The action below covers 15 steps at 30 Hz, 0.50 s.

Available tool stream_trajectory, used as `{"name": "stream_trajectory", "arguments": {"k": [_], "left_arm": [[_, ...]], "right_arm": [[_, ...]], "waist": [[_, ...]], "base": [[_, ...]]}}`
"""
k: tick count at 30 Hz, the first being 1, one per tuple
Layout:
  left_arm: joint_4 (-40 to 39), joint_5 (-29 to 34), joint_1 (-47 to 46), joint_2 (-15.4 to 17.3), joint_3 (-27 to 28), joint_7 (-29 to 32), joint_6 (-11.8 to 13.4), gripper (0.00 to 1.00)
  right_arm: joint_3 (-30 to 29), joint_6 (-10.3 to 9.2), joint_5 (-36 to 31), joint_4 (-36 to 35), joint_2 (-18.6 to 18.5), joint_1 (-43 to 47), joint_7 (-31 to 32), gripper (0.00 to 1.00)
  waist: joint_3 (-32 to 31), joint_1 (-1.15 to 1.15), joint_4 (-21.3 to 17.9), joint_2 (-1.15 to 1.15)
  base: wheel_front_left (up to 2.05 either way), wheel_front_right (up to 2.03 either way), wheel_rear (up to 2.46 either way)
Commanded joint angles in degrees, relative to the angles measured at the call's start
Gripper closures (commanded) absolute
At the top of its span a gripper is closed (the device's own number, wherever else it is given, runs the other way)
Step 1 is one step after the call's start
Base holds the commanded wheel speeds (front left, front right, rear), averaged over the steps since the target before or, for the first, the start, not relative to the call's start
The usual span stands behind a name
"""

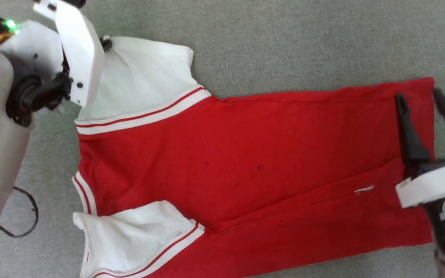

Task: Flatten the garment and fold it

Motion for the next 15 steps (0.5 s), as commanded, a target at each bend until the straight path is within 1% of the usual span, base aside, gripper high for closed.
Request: {"name": "stream_trajectory", "arguments": {"k": [1,3,4,6,8,11,15], "left_arm": [[1.32,-0.38,2.85,-0.10,-0.90,0.00,-0.03,1.00],[1.47,-0.65,3.33,-0.12,-0.92,-0.73,-0.06,1.00],[1.47,-0.65,3.33,-0.12,-0.92,-0.73,-0.06,1.00],[1.56,-0.91,3.73,-0.04,-0.98,-1.30,-0.10,1.00],[1.68,-1.15,4.10,0.04,-1.07,-1.69,-0.13,1.00],[1.74,-1.47,4.32,0.03,-1.16,-2.14,-0.16,1.00],[1.74,-1.78,4.44,-0.06,-1.35,-2.31,-0.17,1.00]], "right_arm": [[0.05,-0.04,-0.64,-0.86,-1.57,-2.07,1.13,0.00],[0.05,-0.04,-0.26,-1.76,-3.33,-4.38,3.55,0.00],[0.05,-0.04,-0.26,-1.76,-3.33,-4.38,3.55,0.00],[-0.50,-0.04,0.68,-2.60,-4.93,-7.23,6.86,0.00],[-1.75,-0.04,2.23,-2.64,-5.87,-10.04,11.55,0.00],[-3.33,-0.04,4.69,-1.12,-7.57,-13.15,21.70,0.00],[-5.50,-0.04,9.21,2.31,-8.12,-14.73,40.34,0.00]], "waist": [[-1.30,0.00,0.56,0.00],[-1.89,0.00,0.59,0.00],[-1.89,0.00,0.59,0.00],[-2.36,0.00,0.61,0.00],[-2.81,0.00,0.62,0.00],[-3.16,0.00,0.77,0.00],[-3.32,0.00,1.14,0.00]], "base": [[0.00,0.00,0.00],[0.00,0.00,0.00],[0.00,0.00,0.00],[0.00,0.00,0.00],[0.00,0.00,0.00],[0.00,0.00,0.00],[0.00,0.00,0.00]]}}
